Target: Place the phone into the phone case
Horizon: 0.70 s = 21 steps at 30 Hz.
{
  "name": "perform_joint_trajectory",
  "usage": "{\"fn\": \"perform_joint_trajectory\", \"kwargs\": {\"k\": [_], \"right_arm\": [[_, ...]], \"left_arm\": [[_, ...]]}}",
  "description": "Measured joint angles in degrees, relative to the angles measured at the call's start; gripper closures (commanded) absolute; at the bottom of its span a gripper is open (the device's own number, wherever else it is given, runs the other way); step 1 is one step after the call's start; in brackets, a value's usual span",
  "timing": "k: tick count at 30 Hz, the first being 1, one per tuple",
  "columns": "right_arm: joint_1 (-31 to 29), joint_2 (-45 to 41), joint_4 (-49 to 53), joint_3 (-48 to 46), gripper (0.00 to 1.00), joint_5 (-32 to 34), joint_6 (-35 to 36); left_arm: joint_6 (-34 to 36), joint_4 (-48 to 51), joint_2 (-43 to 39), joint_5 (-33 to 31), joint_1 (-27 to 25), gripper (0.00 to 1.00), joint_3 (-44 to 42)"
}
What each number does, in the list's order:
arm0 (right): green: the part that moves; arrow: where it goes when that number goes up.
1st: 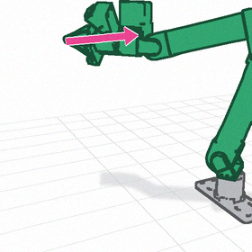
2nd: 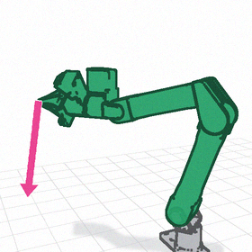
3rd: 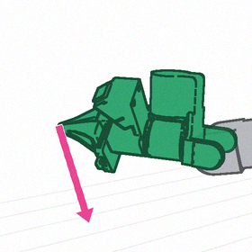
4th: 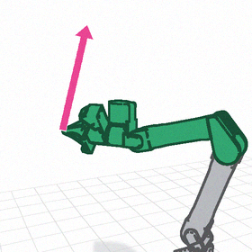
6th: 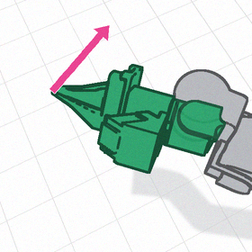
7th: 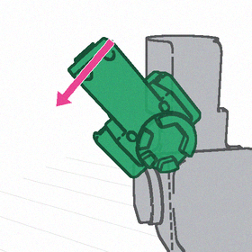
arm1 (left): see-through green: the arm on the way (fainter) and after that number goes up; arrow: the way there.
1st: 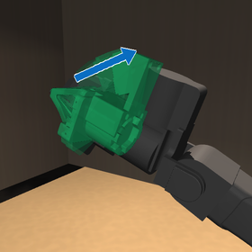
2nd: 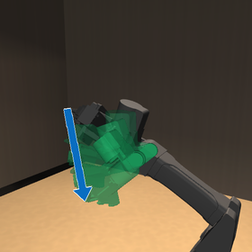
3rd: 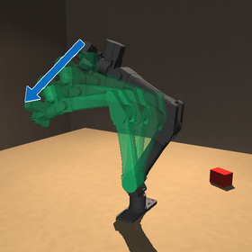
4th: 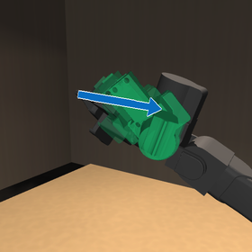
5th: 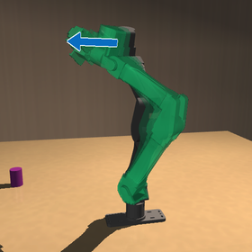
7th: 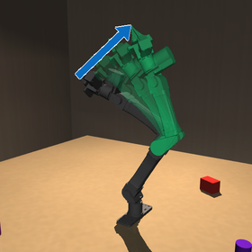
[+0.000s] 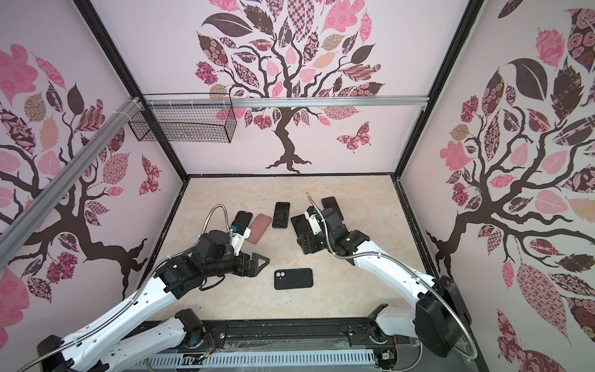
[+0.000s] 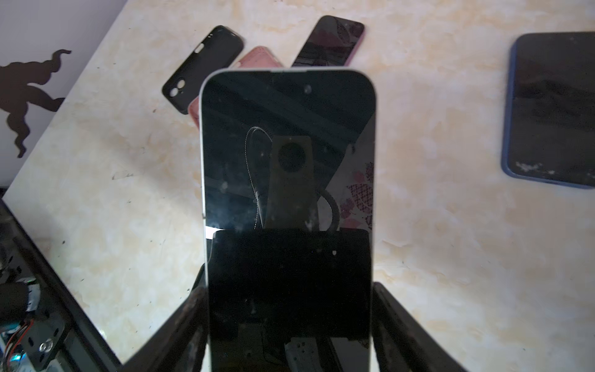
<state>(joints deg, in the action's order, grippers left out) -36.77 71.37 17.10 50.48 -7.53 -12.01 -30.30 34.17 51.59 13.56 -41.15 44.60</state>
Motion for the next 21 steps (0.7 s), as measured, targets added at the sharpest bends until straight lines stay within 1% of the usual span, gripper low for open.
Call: {"fn": "perform_joint_trajectory", "kwargs": {"k": [5, 10, 13, 21], "right_arm": [[-2.6, -2.5, -0.2, -1.7, 0.68, -0.2, 0.1], [-5.6, -3.7, -0.2, -2.7, 0.68, 0.3, 0.5], [-8.1, -5.4, -0.9, -3.9, 0.68, 0.3, 0.9], [-12.6, -6.8, -2.7, -5.4, 0.68, 0.9, 2.2]], "left_arm": [[-2.3, -4.5, 1.0, 6.6, 1.8, 0.03, 0.1], [-5.5, -9.7, 1.0, 14.3, 8.2, 0.04, 0.1], [-6.6, -11.5, 1.1, 17.6, 10.7, 0.06, 0.1], [-9.2, -15.5, 4.2, 23.9, 11.5, 0.13, 0.1]]}}
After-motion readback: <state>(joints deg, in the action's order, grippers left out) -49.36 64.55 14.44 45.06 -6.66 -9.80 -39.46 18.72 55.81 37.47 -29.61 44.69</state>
